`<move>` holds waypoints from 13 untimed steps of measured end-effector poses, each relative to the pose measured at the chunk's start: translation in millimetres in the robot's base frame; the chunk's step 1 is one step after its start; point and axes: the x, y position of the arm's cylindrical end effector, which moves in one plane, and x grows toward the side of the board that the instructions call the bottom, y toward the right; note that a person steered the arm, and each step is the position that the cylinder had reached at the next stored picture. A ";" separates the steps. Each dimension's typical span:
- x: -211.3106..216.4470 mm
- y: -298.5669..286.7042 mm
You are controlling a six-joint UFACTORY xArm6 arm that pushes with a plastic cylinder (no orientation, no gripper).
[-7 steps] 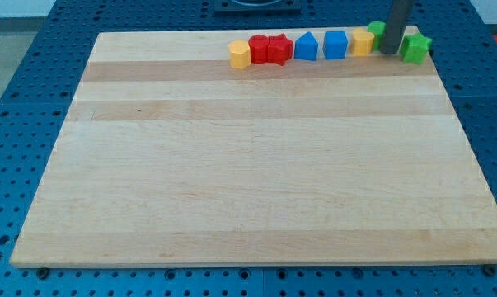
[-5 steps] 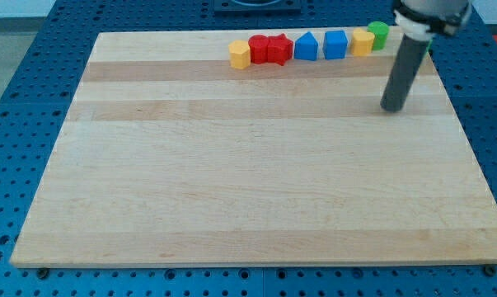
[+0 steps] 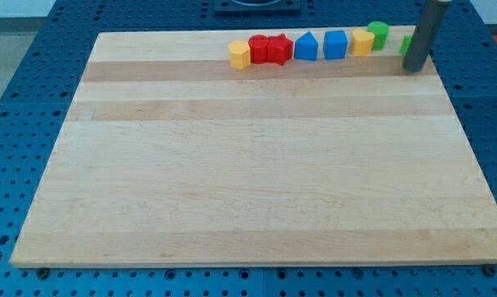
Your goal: Slightly push the green star towards top right
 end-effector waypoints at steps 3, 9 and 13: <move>-12.8 1.1; 4.1 -23.0; 47.1 -173.1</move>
